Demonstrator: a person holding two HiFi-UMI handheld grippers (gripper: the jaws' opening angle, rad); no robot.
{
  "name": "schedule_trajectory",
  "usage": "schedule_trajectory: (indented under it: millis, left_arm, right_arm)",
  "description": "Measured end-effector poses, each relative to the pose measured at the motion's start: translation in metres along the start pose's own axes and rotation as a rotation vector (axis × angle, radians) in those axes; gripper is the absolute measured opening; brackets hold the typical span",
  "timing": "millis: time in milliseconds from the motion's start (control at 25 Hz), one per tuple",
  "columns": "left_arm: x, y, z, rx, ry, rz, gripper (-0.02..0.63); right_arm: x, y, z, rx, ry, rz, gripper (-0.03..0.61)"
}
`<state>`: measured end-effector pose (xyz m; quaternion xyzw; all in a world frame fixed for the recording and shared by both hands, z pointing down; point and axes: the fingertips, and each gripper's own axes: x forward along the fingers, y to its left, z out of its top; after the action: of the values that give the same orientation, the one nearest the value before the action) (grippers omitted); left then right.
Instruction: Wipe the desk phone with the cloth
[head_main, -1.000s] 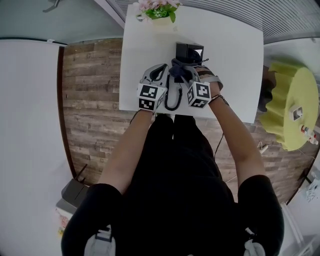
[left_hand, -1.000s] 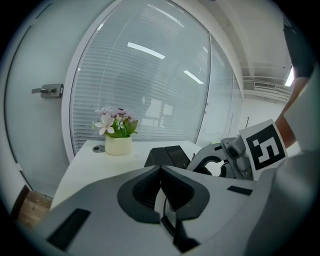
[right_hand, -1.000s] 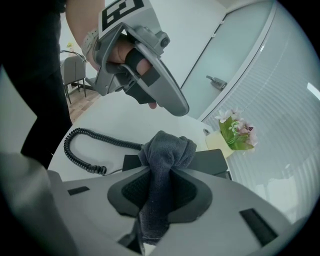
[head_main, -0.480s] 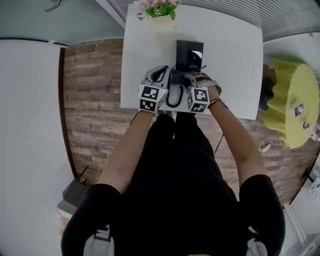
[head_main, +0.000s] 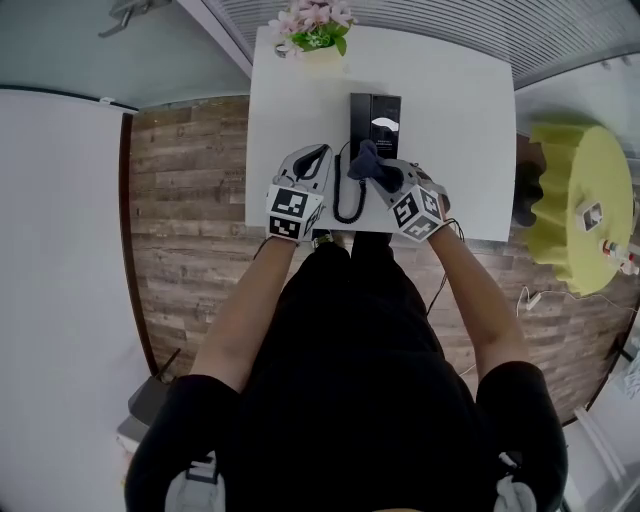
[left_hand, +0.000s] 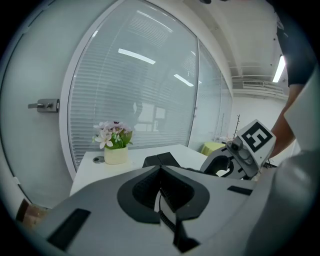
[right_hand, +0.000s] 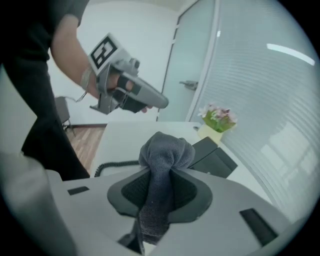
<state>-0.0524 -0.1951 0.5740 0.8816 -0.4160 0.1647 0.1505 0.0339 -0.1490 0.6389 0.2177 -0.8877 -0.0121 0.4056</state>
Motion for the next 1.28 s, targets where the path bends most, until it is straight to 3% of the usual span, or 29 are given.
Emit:
schedule_trajectory:
  millis: [200,520,920,1280]
  left_arm:
    - [-0.034,-0.017,0.048,0.049,-0.089,-0.089,0.011]
    - [-0.097,-0.071,0.135,0.115,-0.239,-0.25,0.011]
    - [-0.12,-0.111,0.191,0.12,-0.336,-0.341,0.011]
    - [-0.12,-0.114,0.201,0.151,-0.337,-0.335,0.011]
  right_arm:
    - [-0.079,-0.026,0.062,0.263,-0.291,-0.145,0.103]
    - [-0.194,-0.031,0.146,0.369,-0.58,-0.306,0.104]
    - [-0.256,-0.04,0.187,0.314,-0.714,-0.39,0.104]
    - [-0.269,-0.048,0.2,0.319,-0.751,-0.393,0.104]
